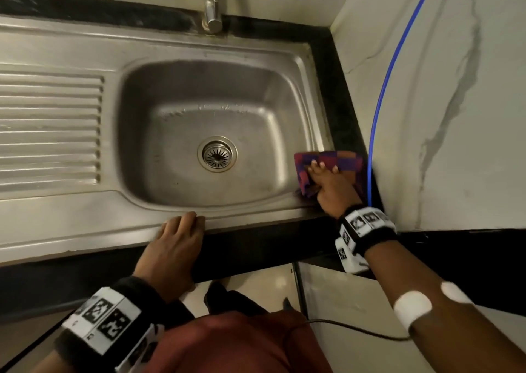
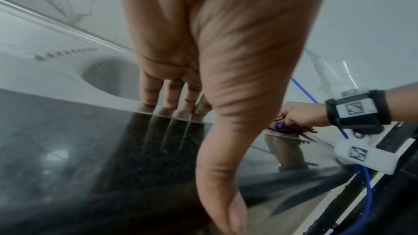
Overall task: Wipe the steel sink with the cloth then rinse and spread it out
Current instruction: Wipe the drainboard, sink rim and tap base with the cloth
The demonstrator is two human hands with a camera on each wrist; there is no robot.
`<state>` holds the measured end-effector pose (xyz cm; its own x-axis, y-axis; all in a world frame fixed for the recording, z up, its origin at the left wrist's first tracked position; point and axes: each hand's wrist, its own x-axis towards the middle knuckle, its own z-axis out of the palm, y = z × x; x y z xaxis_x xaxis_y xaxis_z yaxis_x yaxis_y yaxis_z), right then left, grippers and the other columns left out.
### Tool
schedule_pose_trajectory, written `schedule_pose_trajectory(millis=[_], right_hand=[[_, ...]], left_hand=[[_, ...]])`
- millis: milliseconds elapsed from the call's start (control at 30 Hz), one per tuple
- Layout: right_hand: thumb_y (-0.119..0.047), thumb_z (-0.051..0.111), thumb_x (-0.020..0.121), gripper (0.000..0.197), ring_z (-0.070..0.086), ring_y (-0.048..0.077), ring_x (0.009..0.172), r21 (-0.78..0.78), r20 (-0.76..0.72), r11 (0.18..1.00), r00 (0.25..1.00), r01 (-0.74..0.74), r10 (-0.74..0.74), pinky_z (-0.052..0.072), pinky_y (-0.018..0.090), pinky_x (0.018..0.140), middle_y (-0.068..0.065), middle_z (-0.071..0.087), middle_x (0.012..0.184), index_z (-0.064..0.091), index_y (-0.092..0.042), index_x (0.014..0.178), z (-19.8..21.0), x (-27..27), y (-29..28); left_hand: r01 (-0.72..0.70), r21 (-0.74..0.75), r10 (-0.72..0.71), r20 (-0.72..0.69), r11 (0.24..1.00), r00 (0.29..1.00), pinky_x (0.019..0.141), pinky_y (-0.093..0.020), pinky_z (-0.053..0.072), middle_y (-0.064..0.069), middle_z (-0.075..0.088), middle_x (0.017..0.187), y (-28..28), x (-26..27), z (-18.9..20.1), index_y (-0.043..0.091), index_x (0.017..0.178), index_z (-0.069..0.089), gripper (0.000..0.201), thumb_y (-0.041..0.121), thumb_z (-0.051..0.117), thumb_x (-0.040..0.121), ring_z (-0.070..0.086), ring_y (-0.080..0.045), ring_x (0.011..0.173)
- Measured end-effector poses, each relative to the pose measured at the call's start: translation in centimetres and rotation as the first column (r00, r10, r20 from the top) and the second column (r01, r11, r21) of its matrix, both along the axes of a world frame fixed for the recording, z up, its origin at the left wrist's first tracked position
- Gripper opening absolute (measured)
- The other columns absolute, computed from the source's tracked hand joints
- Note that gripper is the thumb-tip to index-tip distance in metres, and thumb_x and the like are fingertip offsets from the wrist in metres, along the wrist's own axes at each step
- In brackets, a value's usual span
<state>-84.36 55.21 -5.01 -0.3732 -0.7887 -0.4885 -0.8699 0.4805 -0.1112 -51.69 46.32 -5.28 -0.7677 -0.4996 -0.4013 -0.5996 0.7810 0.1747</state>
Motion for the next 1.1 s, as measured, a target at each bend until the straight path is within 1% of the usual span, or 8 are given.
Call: schedule_pose_trajectory(millis=[133,233,400,467,633,800,933,1100], right_hand=[[-0.005,0.039,0.092,0.061,0.013,0.026,0.148,0.093,-0.116,0.991,0.987,-0.097,0.107,0.006,0.048,0.120,0.007,0.012,0.161,0.022,-0.011,0.151,-0.6,-1.7,-4.5],[-0.006,0.041,0.090,0.064,0.012,0.024,0.148,0.115,-0.108,0.992,0.991,-0.060,0.073,0.007,0.051,0.118,0.003,0.011,0.161,0.023,-0.014,0.151,-0.5,-0.8,-2.6],[0.004,0.040,0.086,0.065,0.017,0.018,0.148,-0.012,0.057,0.992,0.990,0.127,-0.126,0.009,0.041,0.121,0.000,0.021,0.158,0.030,-0.015,0.148,0.8,2.8,5.8],[0.007,0.038,0.087,0.064,0.016,0.017,0.148,-0.066,0.113,0.978,0.975,0.200,-0.192,0.007,0.037,0.122,-0.002,0.025,0.157,0.032,-0.014,0.146,0.8,3.2,7.2],[0.002,0.037,0.087,0.065,0.011,0.020,0.149,0.000,-0.018,0.987,0.986,0.163,-0.163,0.003,0.040,0.120,-0.002,0.019,0.159,0.027,-0.017,0.149,0.3,2.1,4.2],[-0.001,0.037,0.090,0.066,0.008,0.023,0.149,0.058,-0.064,0.994,0.994,0.095,-0.091,0.002,0.044,0.119,-0.001,0.011,0.161,0.021,-0.019,0.151,1.8,-0.4,-0.1],[-0.007,0.035,0.097,0.060,0.009,0.036,0.147,0.083,-0.052,0.987,0.990,0.134,-0.130,0.005,0.049,0.118,0.008,0.008,0.161,0.015,-0.020,0.152,2.6,-1.2,-3.2],[-0.002,0.037,0.092,0.064,0.011,0.028,0.148,0.034,-0.023,0.987,0.987,0.159,-0.159,0.004,0.044,0.119,0.004,0.014,0.160,0.021,-0.020,0.151,1.8,0.0,0.2]], left_hand=[[-0.012,-0.016,0.013,0.021,1.000,1.000,0.066,-0.038,0.058,-0.015,0.059,0.099,0.3,-0.4,0.8,-0.004,0.111,0.062,0.098,0.031,0.083,0.021,0.063,-0.032,0.075],[-0.028,0.002,0.028,0.012,1.000,1.000,0.067,-0.037,0.058,-0.012,0.058,0.099,0.4,-0.2,1.1,-0.002,0.112,0.061,0.095,0.024,0.082,0.023,0.063,-0.031,0.076],[-0.031,0.003,0.031,-0.009,1.000,0.999,0.067,-0.038,0.058,-0.013,0.059,0.098,0.3,-0.1,0.9,-0.003,0.111,0.063,0.090,0.021,0.078,0.025,0.063,-0.031,0.075],[-0.030,0.008,0.030,0.000,1.000,1.000,0.066,-0.038,0.059,-0.013,0.059,0.097,0.3,-0.1,0.9,-0.003,0.109,0.063,0.091,0.022,0.078,0.024,0.062,-0.031,0.074],[-0.025,0.001,0.025,0.027,1.000,0.999,0.067,-0.039,0.059,-0.015,0.060,0.096,0.2,-0.6,1.2,-0.004,0.108,0.065,0.088,0.021,0.078,0.025,0.063,-0.032,0.072],[-0.009,0.003,0.009,0.056,1.000,0.998,0.069,-0.039,0.059,-0.015,0.061,0.097,0.3,-0.6,1.3,-0.003,0.109,0.064,0.087,0.020,0.080,0.026,0.064,-0.032,0.075],[-0.010,-0.011,0.011,0.064,1.000,0.998,0.065,-0.038,0.060,-0.015,0.062,0.095,0.3,-0.7,1.3,-0.004,0.106,0.066,0.092,0.024,0.083,0.020,0.065,-0.031,0.072],[0.010,0.013,-0.011,0.124,1.000,0.992,0.061,-0.035,0.060,-0.013,0.064,0.092,0.2,-0.7,1.7,-0.002,0.104,0.068,0.097,0.032,0.083,0.013,0.065,-0.027,0.068]])
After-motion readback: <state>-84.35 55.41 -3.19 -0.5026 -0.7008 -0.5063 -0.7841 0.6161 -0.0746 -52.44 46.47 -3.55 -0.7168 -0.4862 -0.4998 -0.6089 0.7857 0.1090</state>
